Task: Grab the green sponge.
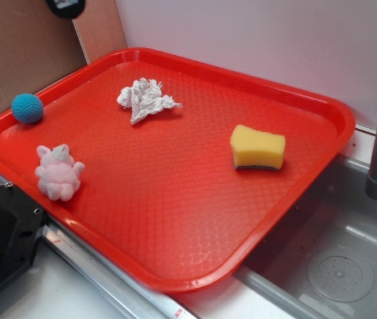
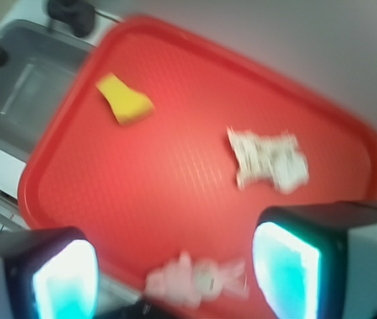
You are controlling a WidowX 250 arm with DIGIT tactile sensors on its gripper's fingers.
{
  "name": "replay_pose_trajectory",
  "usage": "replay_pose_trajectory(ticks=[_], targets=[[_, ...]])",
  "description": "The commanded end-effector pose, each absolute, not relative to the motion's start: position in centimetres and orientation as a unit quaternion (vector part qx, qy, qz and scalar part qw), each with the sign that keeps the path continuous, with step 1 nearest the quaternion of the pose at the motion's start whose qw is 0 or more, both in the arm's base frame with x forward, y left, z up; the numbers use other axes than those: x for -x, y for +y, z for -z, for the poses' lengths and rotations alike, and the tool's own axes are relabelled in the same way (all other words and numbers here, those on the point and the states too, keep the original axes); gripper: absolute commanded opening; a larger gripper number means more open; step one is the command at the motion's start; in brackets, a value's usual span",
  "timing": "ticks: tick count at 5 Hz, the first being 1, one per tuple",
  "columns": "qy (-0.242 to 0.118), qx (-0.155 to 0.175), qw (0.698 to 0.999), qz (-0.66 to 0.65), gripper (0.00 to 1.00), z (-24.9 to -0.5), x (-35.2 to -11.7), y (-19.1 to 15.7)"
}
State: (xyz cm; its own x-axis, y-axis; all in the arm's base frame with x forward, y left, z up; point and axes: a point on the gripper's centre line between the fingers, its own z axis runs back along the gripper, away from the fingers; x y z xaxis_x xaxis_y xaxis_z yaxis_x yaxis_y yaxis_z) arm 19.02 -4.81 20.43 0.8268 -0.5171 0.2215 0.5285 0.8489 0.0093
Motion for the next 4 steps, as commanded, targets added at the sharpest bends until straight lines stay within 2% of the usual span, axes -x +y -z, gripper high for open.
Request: replay_pose_trajectory(ticks=[1,3,4], targets=[[-0.12,0.058,0.909,0.394,1.0,-17.1,-23.6,-8.8],[-0.098,0.078,0.869,0.478,1.0,-12.1,-26.7,-12.3],[-0.081,0.075,0.853,0.509,1.0,-10.0,-26.7,-14.0]])
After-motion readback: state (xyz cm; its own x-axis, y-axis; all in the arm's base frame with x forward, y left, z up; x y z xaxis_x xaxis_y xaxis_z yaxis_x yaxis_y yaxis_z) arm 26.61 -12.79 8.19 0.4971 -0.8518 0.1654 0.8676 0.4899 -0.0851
